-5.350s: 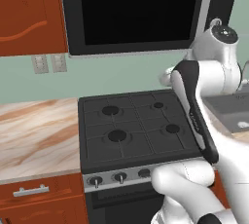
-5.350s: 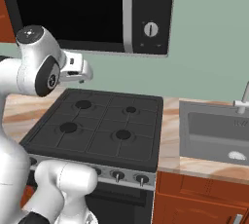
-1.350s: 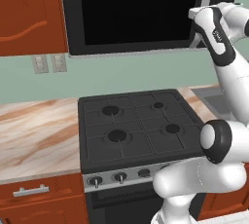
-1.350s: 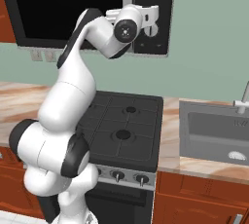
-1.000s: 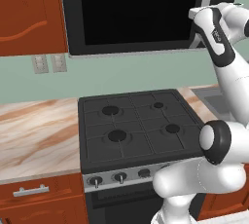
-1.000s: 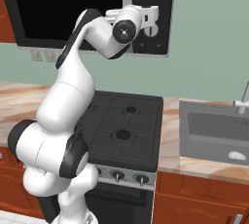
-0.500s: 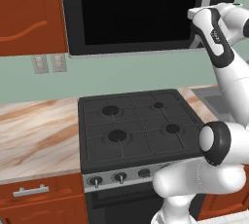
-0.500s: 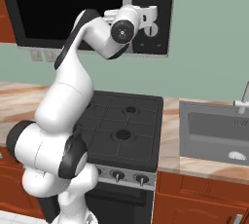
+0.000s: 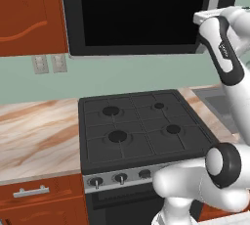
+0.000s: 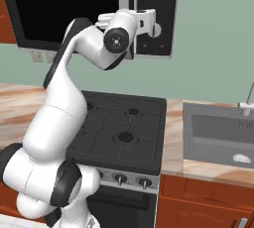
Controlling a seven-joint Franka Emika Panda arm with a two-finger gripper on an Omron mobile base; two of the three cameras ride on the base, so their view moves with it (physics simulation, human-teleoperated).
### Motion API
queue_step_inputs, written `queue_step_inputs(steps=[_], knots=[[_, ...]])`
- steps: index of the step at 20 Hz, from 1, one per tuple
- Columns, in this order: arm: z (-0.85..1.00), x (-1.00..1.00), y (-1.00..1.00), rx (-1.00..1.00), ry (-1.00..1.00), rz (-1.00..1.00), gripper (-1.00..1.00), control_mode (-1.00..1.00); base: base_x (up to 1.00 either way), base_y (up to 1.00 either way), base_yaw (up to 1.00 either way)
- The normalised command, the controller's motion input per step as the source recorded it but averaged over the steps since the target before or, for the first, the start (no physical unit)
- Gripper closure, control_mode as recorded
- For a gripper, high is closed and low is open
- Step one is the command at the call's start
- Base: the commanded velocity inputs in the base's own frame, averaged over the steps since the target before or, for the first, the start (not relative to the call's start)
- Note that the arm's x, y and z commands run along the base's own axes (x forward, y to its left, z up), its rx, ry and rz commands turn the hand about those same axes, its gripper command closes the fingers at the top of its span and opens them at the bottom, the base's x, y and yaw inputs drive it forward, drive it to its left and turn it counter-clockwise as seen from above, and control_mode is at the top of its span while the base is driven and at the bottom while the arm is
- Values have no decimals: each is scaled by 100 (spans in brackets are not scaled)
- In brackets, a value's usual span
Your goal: The microwave is finished heating the steak and lemon wedge. Take the bowl containing the food and place it on the dining counter.
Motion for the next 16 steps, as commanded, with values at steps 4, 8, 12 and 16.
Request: queue_step_inputs(steps=[4, 8, 12, 16], knots=[[42, -100, 41, 0, -1, 0, 100, -100, 0, 0, 0], [46, -100, 61, 0, 0, -3, 100, -100, 0, 0, 0], [48, -100, 78, 0, 0, -8, 100, -100, 0, 0, 0], [50, -100, 78, 0, 0, -10, 100, -100, 0, 0, 0]])
